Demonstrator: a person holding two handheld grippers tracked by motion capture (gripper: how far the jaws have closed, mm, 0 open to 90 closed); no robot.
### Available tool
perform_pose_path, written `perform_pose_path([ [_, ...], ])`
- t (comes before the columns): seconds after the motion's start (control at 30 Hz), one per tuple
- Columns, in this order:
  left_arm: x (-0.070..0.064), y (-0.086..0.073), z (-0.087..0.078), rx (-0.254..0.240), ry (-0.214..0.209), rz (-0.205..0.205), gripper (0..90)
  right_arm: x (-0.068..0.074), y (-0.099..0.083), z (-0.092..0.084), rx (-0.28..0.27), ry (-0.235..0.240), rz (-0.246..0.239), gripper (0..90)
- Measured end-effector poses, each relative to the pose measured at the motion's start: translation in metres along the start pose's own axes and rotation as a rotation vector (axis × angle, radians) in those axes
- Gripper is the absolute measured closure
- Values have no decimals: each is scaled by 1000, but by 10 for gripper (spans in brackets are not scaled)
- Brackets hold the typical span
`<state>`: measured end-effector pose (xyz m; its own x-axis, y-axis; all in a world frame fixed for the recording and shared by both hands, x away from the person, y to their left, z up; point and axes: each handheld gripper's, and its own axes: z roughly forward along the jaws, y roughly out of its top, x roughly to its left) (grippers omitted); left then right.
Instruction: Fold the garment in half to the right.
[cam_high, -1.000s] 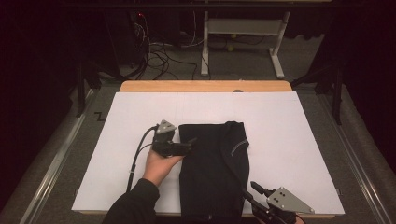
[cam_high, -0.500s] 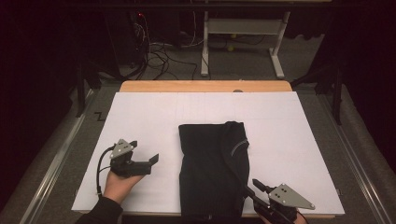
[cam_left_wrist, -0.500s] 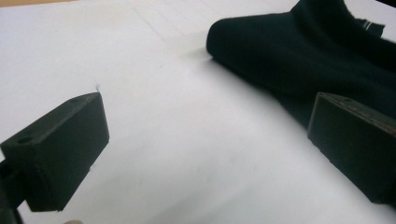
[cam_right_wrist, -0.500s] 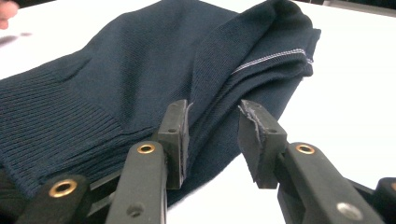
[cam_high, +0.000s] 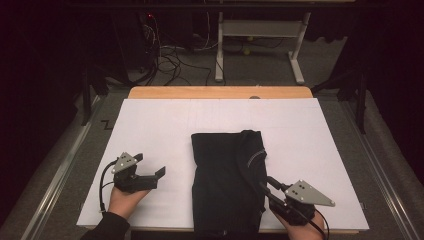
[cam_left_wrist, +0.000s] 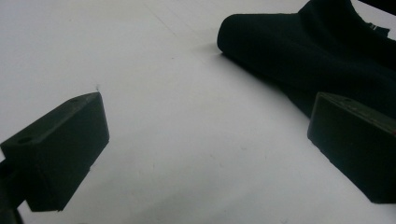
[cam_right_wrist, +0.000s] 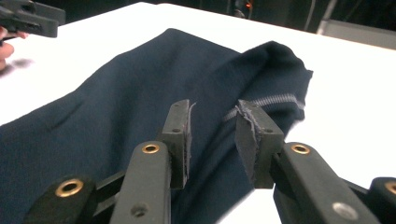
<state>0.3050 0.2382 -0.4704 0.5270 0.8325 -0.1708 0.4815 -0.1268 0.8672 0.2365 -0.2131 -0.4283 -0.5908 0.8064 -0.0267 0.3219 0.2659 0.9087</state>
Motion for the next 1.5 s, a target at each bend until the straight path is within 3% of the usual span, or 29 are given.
perform_pose_path([
  [0.17, 2, -3, -5, -8, 8, 5, 0, -2, 20, 26, 28, 21, -35, 712],
  [0.3, 4, -6, -10, -10, 18, 1, 0, 0, 35, 54, 80, 24, -79, 803],
  [0.4, 6, -9, -14, -14, 28, -6, 0, 6, 46, 78, 159, 45, -126, 900],
  [0.53, 6, -11, -20, -20, 35, -8, 0, 18, 54, 103, 251, 56, -197, 900],
  [0.77, 9, -14, -26, -26, 41, -19, 0, 22, 54, 129, 376, 15, -248, 900],
  [0.93, 10, -14, -27, -21, 44, -20, 0, 8, 50, 126, 374, -32, -224, 900],
  [1.27, 6, -13, -24, -10, 30, -3, 0, -42, 22, 104, 362, -127, -119, 900],
  [1.5, 7, -12, -20, -4, 23, -8, 0, -58, 8, 87, 308, -153, -58, 900],
])
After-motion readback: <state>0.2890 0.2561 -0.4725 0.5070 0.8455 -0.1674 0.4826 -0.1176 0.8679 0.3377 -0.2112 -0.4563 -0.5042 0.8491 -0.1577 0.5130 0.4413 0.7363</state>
